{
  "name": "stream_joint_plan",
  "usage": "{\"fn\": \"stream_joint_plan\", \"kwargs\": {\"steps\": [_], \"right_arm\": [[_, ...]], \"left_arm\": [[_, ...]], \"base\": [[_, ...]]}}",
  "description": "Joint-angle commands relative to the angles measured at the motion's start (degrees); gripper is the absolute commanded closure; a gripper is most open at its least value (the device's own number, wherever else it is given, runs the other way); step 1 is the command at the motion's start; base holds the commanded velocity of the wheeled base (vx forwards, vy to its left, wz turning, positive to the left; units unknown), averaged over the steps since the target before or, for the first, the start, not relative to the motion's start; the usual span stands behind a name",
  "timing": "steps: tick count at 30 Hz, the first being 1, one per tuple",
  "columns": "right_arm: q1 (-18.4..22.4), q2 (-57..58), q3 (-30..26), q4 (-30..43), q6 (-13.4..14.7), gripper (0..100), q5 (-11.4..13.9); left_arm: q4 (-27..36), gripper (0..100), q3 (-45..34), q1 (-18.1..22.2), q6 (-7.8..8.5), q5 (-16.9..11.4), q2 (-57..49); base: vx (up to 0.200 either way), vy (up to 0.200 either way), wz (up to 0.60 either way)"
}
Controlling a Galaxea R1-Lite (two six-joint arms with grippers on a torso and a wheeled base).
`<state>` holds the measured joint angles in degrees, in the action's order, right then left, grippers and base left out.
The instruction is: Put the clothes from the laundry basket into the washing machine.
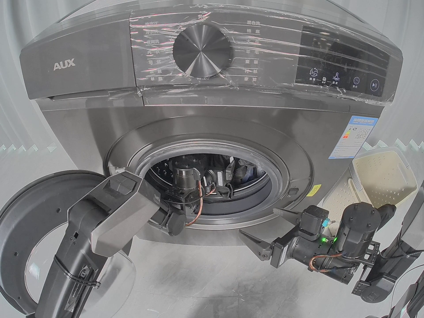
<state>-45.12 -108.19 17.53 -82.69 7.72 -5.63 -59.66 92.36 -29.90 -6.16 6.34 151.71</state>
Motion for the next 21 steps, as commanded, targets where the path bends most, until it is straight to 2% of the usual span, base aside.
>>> {"fn": "stream_joint_plan", "kwargs": {"steps": [1, 8, 16, 17, 21], "right_arm": [[-0.15, -0.53, 0.05, -0.02, 0.02, 0, 0.01], [-0.59, -0.62, -0.04, -0.63, 0.02, 0, -0.08], [-0.76, -0.53, -0.04, -0.63, 0.02, 0, -0.17], [-0.76, -0.53, -0.04, -0.63, 0.02, 0, -0.08], [-0.76, -0.53, -0.04, -0.63, 0.02, 0, -0.08]], "left_arm": [[-0.28, 0, -9.04, -1.82, 0.09, -1.42, -6.96], [-0.37, 0, -15.45, -3.23, 0.53, -2.47, -8.54], [-0.81, 0, -11.94, -2.44, 1.76, -2.91, -0.8], [-0.81, 100, -11.5, -2.35, 1.85, -2.82, -0.28], [-0.72, 100, -10.97, -1.74, 2.2, -3.0, 0.08]], "base": [[0.0, 0.0, 0.0], [0.0, 0.0, 0.0], [0.0, 0.0, 0.0], [0.0, 0.0, 0.0], [0.0, 0.0, 0.0]]}}
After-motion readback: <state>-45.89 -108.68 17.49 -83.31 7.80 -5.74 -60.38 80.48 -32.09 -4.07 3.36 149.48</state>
